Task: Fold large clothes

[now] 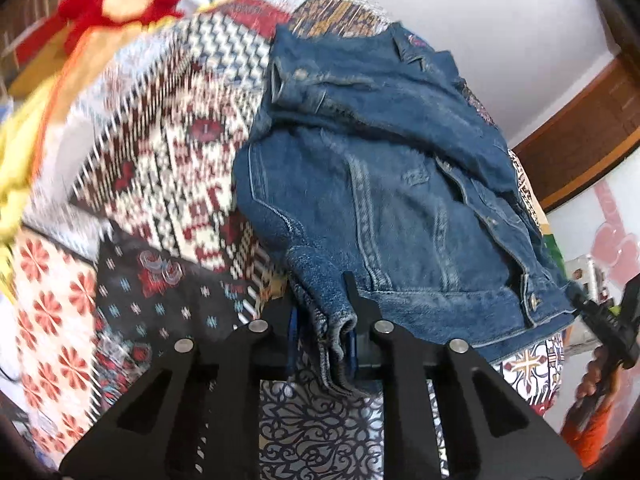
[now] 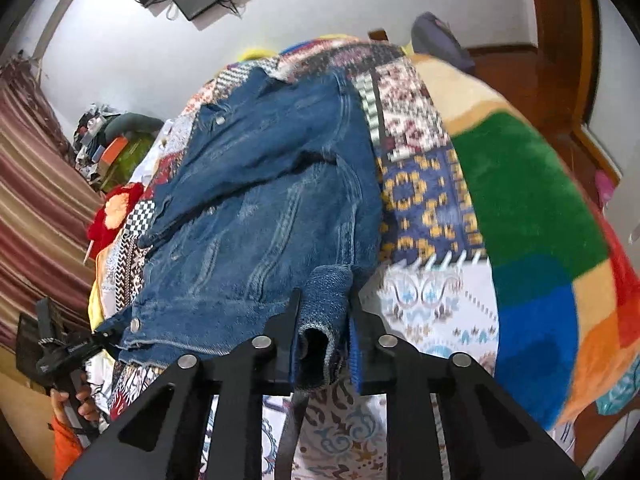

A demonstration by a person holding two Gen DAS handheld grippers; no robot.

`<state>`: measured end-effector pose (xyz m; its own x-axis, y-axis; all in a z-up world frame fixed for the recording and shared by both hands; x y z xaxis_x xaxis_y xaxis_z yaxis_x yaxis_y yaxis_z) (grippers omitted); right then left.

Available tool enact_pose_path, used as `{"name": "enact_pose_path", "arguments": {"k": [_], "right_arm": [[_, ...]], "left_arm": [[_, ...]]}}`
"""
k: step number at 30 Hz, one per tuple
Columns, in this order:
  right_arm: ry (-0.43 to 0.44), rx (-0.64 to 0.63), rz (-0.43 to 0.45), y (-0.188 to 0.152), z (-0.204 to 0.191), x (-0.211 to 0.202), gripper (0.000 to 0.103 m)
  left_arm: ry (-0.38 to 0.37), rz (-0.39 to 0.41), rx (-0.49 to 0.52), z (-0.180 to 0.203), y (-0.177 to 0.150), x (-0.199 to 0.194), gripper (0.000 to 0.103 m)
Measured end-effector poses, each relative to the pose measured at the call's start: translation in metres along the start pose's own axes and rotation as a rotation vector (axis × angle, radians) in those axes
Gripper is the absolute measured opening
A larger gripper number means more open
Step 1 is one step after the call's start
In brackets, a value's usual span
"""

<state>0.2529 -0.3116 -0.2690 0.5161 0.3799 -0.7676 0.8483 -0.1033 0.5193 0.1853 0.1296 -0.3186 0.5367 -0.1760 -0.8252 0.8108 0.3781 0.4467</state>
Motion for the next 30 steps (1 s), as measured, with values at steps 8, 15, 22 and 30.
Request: {"name": "enact_pose_path", "arguments": {"k": [8, 15, 22, 30], "right_arm": [[0.019, -0.119, 0.109, 0.05, -0.034, -0.013, 0.013], [0.043, -0.205, 0.205, 0.113, -0.069, -0.014, 0.013], [0.005, -0.271, 0.286, 0.19, -0.088, 0.006, 0.012], [-0.053, -0.298, 0.291, 0.283, -0.098, 0.066, 0.012]], "left_arm": [[0.023, 0.142, 0.081, 0.023, 0.05, -0.031, 0.015], [0.009, 0.26, 0.107, 0.041, 0.124, -0.049, 0.015], [0.02, 0.324, 0.117, 0.046, 0.202, -0.037, 0.015], [0.022, 0.311, 0.074, 0.039, 0.279, 0.012, 0.015]]}}
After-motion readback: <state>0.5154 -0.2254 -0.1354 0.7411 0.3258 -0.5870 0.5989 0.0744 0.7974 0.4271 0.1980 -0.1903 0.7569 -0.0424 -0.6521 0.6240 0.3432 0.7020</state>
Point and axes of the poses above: each gripper's, at about its wrist camera, not at the fingertips, and x roughly the way its jaws point, z to its right, y to its top, the point moved 9 cm from there along x, roughly the way its jaws point, and after that the axes turned 1 degree about y, right-handed, at the moved point
